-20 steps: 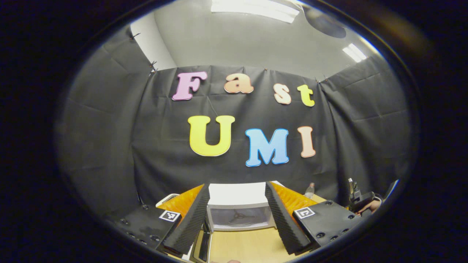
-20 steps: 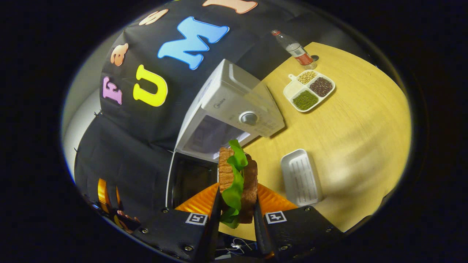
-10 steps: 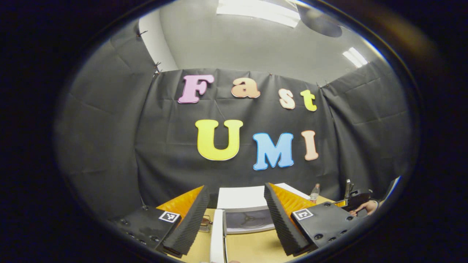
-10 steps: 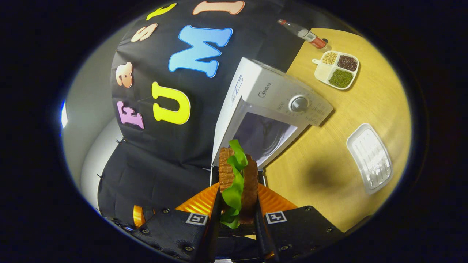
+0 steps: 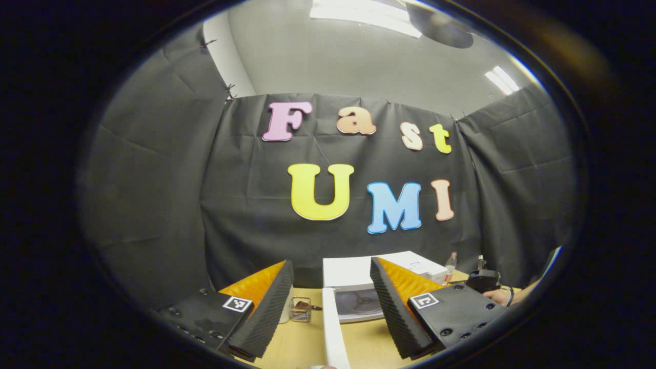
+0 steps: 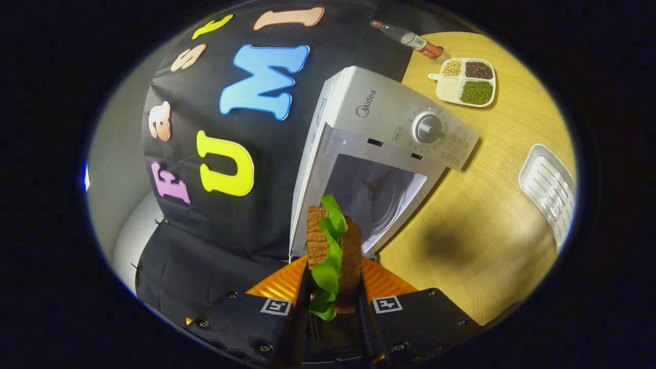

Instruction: Open the microwave oven with the left hand, put the food in, and close the microwave oven.

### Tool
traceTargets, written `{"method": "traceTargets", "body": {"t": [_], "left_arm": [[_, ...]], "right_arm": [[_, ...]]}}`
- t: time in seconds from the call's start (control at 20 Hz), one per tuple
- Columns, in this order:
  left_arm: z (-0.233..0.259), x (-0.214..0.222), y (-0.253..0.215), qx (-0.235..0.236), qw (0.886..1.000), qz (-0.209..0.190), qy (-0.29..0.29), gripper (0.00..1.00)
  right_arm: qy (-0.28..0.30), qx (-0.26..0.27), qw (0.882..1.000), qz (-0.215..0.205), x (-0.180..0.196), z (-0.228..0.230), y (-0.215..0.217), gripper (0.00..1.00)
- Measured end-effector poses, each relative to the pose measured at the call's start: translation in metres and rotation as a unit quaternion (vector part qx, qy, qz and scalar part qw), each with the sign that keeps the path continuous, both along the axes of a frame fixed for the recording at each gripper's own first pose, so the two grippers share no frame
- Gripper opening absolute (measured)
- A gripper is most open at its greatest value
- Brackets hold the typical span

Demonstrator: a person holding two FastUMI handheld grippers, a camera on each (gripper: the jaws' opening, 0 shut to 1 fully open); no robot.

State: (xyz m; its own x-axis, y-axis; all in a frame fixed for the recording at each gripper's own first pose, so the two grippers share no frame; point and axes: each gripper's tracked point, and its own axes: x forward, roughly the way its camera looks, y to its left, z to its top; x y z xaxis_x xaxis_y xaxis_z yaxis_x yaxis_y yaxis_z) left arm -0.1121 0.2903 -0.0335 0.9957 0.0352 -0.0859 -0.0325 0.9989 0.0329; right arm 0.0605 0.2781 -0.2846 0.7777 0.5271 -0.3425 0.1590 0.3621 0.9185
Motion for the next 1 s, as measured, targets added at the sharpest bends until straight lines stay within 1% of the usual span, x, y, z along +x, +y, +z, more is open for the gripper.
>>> {"method": "traceTargets", "body": {"t": [0.15,0.2,0.25,0.3,0.35,0.4,0.45,0.55,0.6,0.75,0.8,0.85,1.0], "left_arm": [[-0.005,-0.001,0.014,-0.005,1.000,0.006,0.005,0.96],[-0.008,-0.001,0.020,-0.004,1.000,0.009,0.008,1.00],[-0.012,-0.001,0.026,-0.003,1.000,0.014,0.012,0.99],[-0.013,-0.002,0.032,-0.002,1.000,0.018,0.014,0.96],[-0.014,-0.003,0.037,-0.002,1.000,0.021,0.015,0.96],[-0.015,-0.004,0.044,-0.001,1.000,0.025,0.016,0.96],[-0.017,-0.005,0.052,0.000,0.999,0.030,0.018,0.99],[-0.024,-0.006,0.069,-0.003,0.999,0.042,0.026,0.99],[-0.028,-0.005,0.076,-0.006,0.998,0.046,0.030,0.96],[-0.037,-0.003,0.097,-0.012,0.997,0.056,0.044,0.96],[-0.038,-0.003,0.105,-0.009,0.997,0.061,0.047,0.99],[-0.039,-0.005,0.113,-0.005,0.996,0.069,0.050,0.96],[-0.044,-0.013,0.133,-0.003,0.994,0.088,0.060,0.96]], "right_arm": [[0.006,0.001,0.999,-0.036,0.025,-0.017,0.015,0.43],[0.009,-0.002,0.999,-0.047,0.034,-0.025,0.018,0.43],[0.009,-0.004,0.998,-0.060,0.042,-0.031,0.023,0.43],[0.009,-0.004,0.997,-0.074,0.050,-0.037,0.026,0.43],[0.012,-0.004,0.996,-0.089,0.058,-0.042,0.030,0.43],[0.012,-0.003,0.994,-0.105,0.067,-0.046,0.033,0.43],[0.011,0.000,0.993,-0.118,0.074,-0.050,0.037,0.43],[0.016,0.011,0.989,-0.146,0.092,-0.058,0.045,0.43],[0.021,0.015,0.987,-0.157,0.102,-0.063,0.050,0.43],[0.033,0.026,0.981,-0.189,0.128,-0.081,0.067,0.43],[0.037,0.027,0.979,-0.197,0.137,-0.087,0.072,0.43],[0.038,0.026,0.978,-0.204,0.146,-0.091,0.074,0.43],[0.038,0.025,0.970,-0.237,0.169,-0.104,0.074,0.43]]}}
